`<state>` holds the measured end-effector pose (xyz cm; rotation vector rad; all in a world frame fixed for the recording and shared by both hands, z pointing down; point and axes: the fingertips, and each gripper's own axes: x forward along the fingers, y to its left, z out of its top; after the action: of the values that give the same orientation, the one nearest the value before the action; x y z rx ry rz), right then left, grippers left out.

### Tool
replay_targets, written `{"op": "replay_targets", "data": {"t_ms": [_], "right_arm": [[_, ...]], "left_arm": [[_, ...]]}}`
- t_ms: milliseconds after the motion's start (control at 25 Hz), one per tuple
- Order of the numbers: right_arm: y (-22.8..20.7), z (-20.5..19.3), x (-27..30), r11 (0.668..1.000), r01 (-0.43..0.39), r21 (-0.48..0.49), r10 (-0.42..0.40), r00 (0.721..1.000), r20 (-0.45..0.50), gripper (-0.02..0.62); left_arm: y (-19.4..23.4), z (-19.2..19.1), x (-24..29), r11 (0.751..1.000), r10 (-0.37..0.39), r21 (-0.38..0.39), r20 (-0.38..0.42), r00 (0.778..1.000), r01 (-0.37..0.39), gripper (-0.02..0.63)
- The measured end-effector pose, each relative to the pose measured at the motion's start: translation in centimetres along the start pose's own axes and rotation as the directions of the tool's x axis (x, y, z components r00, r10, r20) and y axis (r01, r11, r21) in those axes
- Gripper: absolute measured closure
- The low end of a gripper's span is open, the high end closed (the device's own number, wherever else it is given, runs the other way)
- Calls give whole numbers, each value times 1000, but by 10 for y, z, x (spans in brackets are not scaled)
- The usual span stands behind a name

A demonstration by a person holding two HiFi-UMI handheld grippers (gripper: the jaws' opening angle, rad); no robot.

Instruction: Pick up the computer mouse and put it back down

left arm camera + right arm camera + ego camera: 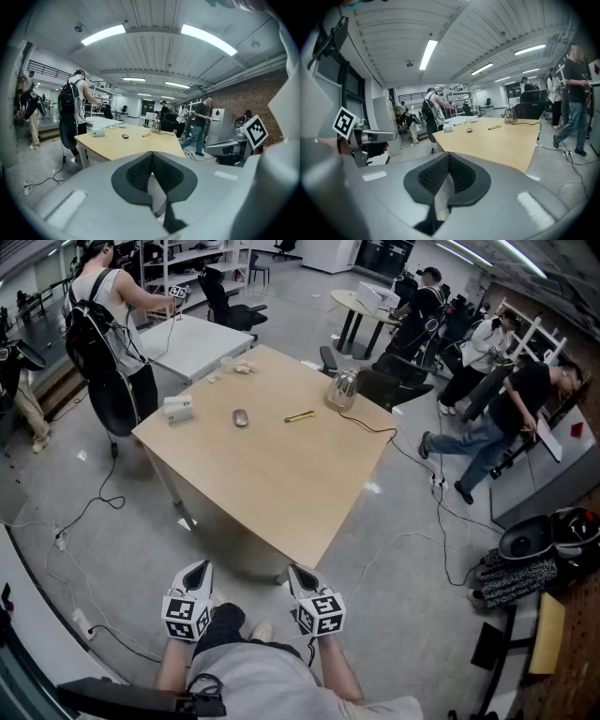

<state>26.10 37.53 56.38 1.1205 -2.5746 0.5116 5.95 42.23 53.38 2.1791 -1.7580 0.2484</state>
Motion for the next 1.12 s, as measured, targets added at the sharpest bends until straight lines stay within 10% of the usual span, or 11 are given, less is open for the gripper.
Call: {"op": "replay_targets", "data": {"t_ms": [1120], "right_arm": [[33, 96, 172, 998, -55, -24, 55, 998, 16, 589]], "left_arm": [[157, 76, 72, 1000, 30, 5, 38, 999, -30, 586]]}}
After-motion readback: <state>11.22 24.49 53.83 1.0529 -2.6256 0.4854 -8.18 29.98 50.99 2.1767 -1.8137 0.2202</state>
